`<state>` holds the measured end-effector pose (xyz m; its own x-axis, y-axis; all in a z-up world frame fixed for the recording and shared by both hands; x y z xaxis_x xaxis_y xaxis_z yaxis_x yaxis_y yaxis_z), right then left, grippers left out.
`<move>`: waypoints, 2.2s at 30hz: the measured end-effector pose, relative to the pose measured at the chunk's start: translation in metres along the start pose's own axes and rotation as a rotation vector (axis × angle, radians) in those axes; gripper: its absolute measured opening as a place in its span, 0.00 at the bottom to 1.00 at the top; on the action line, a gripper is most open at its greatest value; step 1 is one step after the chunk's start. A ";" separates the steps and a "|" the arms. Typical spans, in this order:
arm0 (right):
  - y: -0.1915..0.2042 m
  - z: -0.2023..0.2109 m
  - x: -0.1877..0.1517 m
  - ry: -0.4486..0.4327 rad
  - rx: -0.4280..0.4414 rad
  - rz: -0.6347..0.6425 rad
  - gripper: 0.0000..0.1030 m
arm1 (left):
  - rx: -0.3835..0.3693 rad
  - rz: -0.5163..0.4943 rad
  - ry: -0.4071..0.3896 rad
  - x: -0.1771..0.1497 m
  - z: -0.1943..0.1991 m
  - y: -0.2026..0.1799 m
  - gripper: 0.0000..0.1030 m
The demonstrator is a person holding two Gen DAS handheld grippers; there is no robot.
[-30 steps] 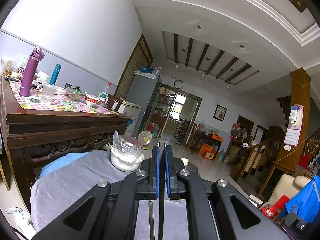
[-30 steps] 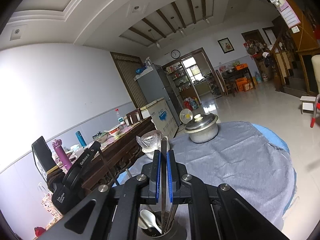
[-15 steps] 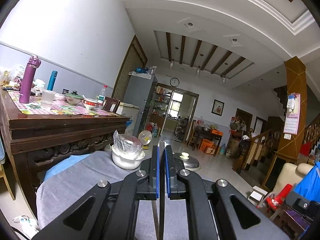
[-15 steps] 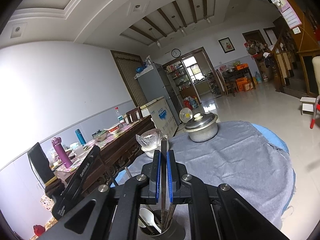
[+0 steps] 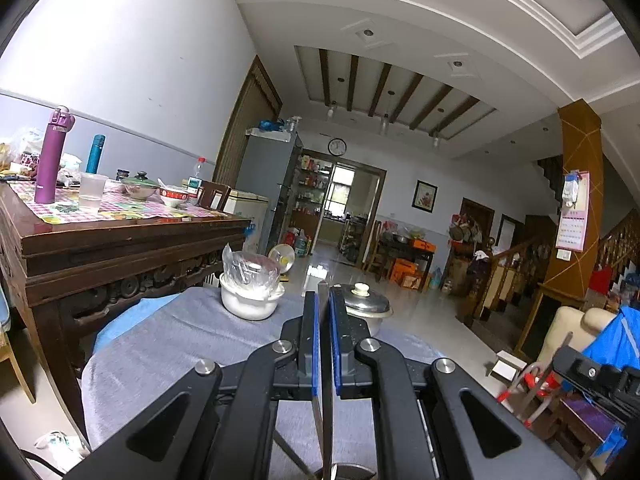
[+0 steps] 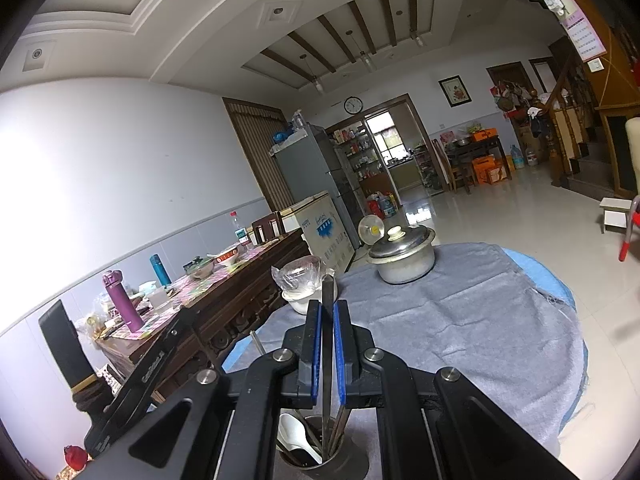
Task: Organize utensils
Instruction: 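Lower the chopsticks into the dark cup with both tools, then open both tools to release the chopsticks into the cup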
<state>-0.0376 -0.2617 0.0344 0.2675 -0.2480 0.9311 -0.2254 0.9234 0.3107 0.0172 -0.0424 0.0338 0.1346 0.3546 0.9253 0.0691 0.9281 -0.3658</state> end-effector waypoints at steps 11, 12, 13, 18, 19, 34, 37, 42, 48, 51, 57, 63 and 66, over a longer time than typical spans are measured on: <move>0.004 0.002 -0.001 0.016 -0.049 0.059 0.07 | -0.022 -0.030 0.084 -0.018 0.017 0.003 0.06; 0.003 0.001 -0.002 0.022 -0.052 0.058 0.07 | -0.022 -0.029 0.092 -0.020 0.018 0.004 0.06; 0.003 0.000 -0.003 0.028 -0.054 0.057 0.07 | -0.020 -0.028 0.102 -0.022 0.018 0.005 0.06; 0.006 -0.005 -0.007 0.043 -0.049 0.054 0.07 | -0.016 -0.014 0.136 -0.028 0.018 0.009 0.06; 0.008 -0.006 -0.007 0.043 -0.048 0.058 0.07 | -0.017 -0.016 0.138 -0.028 0.018 0.009 0.06; 0.017 -0.032 -0.025 0.106 -0.050 0.091 0.07 | 0.032 -0.060 0.223 -0.043 0.008 0.009 0.07; 0.017 -0.039 -0.029 0.128 -0.057 0.101 0.07 | 0.054 -0.078 0.253 -0.045 0.005 0.009 0.07; 0.016 -0.049 -0.038 0.170 -0.071 0.103 0.07 | 0.073 -0.096 0.282 -0.048 0.003 0.011 0.07; 0.016 -0.064 -0.048 0.219 -0.086 0.104 0.07 | 0.077 -0.086 0.319 -0.047 -0.004 0.013 0.07; 0.017 -0.069 -0.051 0.229 -0.083 0.109 0.07 | 0.082 -0.087 0.327 -0.047 -0.006 0.015 0.07; 0.017 -0.075 -0.055 0.254 -0.076 0.098 0.07 | 0.084 -0.098 0.347 -0.046 -0.012 0.014 0.07; 0.012 -0.069 -0.053 0.231 -0.040 0.031 0.48 | 0.101 -0.125 0.378 -0.045 -0.012 0.015 0.46; 0.013 -0.060 -0.047 0.189 -0.050 0.052 0.48 | 0.113 -0.154 0.358 -0.040 -0.008 0.013 0.57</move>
<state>0.0035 -0.2204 -0.0164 0.4290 -0.1441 0.8917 -0.1982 0.9481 0.2486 0.0206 -0.0451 -0.0084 0.4681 0.1670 0.8678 0.0089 0.9810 -0.1936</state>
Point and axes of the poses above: each gripper's, at about its wrist camera, not at the fingertips, and z roughly against the way its jaws point, y to its left, x to its top, the point moved 10 cm from there along -z, roughly the way its jaws point, and after that the axes turned 6 degrees about z, right-handed, at the moved point
